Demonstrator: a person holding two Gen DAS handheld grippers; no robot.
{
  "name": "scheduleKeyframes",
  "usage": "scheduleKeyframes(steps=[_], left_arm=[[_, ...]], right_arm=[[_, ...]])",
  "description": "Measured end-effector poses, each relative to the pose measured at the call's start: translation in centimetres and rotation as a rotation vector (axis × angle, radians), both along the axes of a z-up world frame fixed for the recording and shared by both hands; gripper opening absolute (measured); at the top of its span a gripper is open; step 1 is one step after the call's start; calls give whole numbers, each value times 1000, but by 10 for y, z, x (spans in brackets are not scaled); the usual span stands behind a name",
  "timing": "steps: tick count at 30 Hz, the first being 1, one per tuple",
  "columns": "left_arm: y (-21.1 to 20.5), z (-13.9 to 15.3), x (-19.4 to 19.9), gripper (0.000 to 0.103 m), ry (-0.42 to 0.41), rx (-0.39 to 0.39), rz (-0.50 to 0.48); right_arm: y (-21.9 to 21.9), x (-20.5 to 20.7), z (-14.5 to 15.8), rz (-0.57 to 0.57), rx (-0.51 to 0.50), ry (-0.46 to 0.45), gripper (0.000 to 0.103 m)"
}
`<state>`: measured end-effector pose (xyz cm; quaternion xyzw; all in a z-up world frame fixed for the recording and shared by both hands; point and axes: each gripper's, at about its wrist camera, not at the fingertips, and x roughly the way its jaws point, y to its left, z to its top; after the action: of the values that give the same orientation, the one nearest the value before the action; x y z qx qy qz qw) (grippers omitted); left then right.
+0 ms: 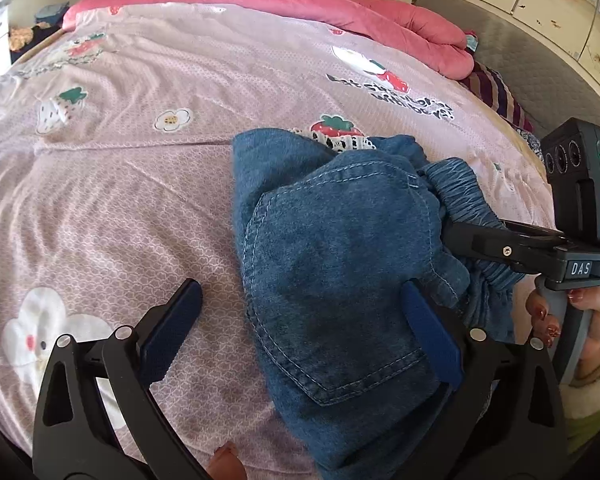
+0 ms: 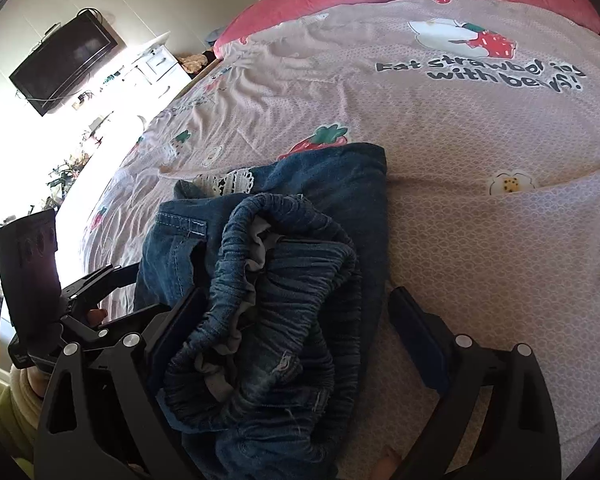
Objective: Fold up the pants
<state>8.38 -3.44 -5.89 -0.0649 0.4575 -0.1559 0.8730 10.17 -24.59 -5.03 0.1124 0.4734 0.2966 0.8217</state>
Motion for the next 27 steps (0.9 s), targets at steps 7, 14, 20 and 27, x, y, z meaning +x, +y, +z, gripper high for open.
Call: scheduleKeyframes(steps=[7,14,20,27], left_arm=[[3,-4,3,78,13,-66,-14],[1,-5,6,46,29,-138,-39],[1,8,-2,27,-25,-133,-41],[6,32,-1,22,-95,-122,-43]], right_arm=[[-4,1,-5,8,51,-4,75],[-7,-2,-5,0,84,-9,57],[-4,-15,8,-7,65,-86,44],[5,-11,36,5,47,-178,41]])
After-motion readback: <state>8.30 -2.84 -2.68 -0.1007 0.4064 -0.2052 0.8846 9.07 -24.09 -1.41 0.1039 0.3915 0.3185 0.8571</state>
